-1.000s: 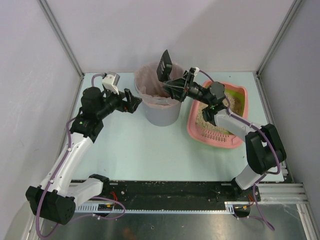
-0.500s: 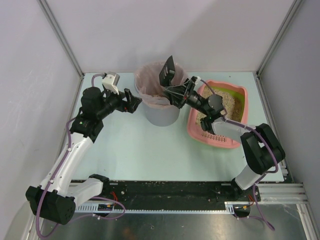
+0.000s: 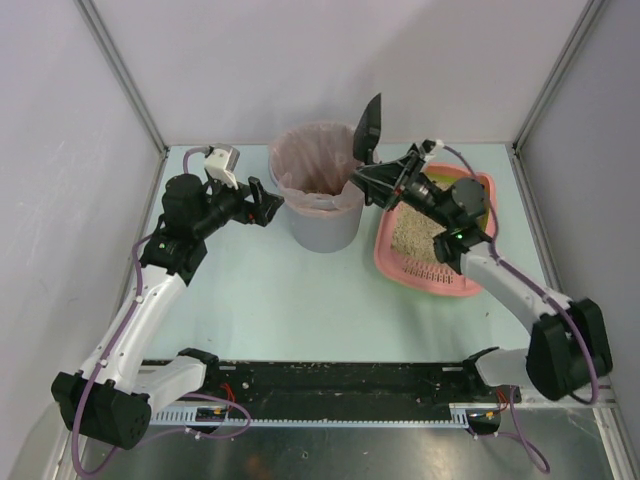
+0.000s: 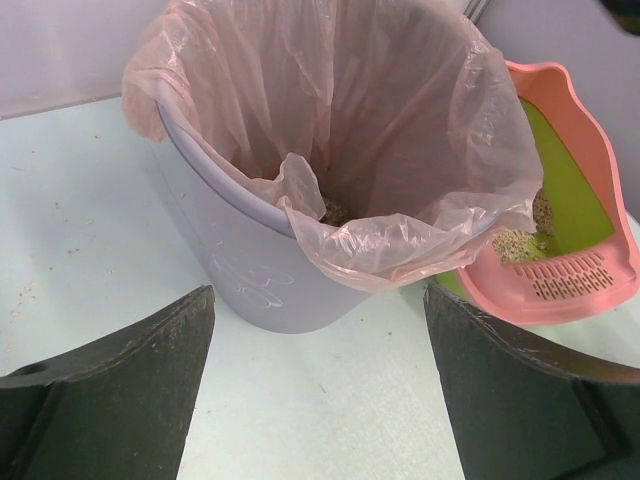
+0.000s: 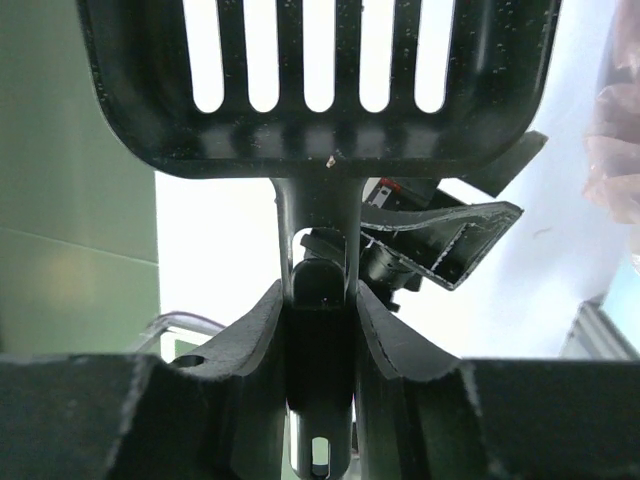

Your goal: Clean the litter box

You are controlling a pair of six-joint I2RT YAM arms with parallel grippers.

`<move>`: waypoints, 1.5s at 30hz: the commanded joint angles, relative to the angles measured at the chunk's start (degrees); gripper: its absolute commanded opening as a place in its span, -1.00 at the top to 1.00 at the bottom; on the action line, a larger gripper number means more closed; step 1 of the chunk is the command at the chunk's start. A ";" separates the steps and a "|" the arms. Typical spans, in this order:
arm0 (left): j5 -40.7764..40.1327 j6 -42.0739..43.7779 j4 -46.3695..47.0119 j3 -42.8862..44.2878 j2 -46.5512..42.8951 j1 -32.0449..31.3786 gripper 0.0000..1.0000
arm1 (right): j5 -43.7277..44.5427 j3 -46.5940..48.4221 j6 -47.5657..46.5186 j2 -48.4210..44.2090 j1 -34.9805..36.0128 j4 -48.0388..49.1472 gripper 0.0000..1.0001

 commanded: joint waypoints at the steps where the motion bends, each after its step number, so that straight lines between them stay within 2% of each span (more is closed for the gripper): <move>1: 0.58 0.73 1.58 -0.21 -0.82 0.35 -0.80 | 1.93 0.79 -18.06 -9.36 -2.38 -17.97 1.00; 6: 0.14 1.17 1.49 -0.30 -0.91 0.26 -0.78 | 3.78 2.37 -30.82 -16.05 -5.10 -31.87 1.00; 10: -0.39 1.25 1.49 -0.38 -1.17 0.26 -0.79 | 6.67 4.22 -41.28 -21.32 -7.65 -47.84 1.00; 12: -0.56 1.25 1.49 -0.38 -1.17 0.26 -0.78 | 8.69 7.11 -49.36 -22.47 -8.27 -55.24 1.00; 13: -0.65 1.34 1.58 -0.38 -1.17 0.26 -0.78 | 11.92 8.17 -52.52 -22.99 -8.27 -62.41 1.00; 16: -0.66 1.17 1.58 -0.30 -1.34 0.26 -0.79 | 20.44 10.73 -60.63 -25.72 -8.45 -73.51 1.00; 20: -0.13 0.03 1.93 -0.12 -1.87 0.26 -0.79 | 30.04 10.82 -65.38 -28.53 -8.89 -83.21 1.00; 25: -1.88 0.11 3.25 -1.17 -3.98 0.26 -0.79 | 41.72 10.81 -68.63 -26.78 -8.89 -93.75 1.00; 28: -3.90 0.55 4.30 -2.14 -5.56 0.35 -0.79 | 45.69 10.73 -68.73 -25.20 -8.80 -96.40 1.00; 36: -3.91 0.20 5.71 -2.93 -6.18 0.35 -0.81 | 48.07 10.73 -70.21 -18.44 -8.80 -97.12 1.00; 41: -4.34 0.20 5.97 -3.28 -6.88 0.35 -0.80 | 50.97 10.73 -72.33 -13.17 -8.71 -93.61 1.00; 45: -5.31 0.38 6.50 -3.81 -8.02 0.35 -0.80 | 49.85 10.64 -75.93 -8.51 -9.41 -88.08 1.00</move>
